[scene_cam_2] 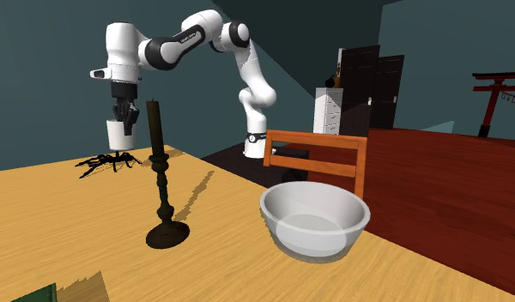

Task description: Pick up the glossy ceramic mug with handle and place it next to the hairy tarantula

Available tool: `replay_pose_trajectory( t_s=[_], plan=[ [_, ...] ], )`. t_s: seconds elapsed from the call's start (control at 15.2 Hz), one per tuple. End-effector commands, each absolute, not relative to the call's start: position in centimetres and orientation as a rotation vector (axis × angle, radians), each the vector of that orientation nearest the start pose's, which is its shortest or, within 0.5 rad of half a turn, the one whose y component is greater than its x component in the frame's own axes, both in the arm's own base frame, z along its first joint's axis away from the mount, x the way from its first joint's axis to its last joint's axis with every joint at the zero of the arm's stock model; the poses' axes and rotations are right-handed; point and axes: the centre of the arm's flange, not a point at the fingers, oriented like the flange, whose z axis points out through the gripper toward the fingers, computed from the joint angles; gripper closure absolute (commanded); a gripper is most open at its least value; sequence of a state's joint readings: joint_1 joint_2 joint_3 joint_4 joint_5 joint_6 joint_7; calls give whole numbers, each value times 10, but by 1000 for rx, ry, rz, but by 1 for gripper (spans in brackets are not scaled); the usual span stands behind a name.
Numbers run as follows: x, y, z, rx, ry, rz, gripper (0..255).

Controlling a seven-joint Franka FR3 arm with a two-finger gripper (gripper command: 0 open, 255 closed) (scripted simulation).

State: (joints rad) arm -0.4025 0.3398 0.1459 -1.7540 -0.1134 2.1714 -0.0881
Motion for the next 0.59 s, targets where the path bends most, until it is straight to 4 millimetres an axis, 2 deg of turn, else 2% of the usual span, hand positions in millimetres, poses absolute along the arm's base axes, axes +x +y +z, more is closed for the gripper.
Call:
replay_pose_trajectory(
  t_s=[0.0, 0.53],
  plan=[
    [629, -177, 375, -3195, 189, -118, 255],
    [629, -177, 332, -3195, 189, -118, 255]
  ],
)
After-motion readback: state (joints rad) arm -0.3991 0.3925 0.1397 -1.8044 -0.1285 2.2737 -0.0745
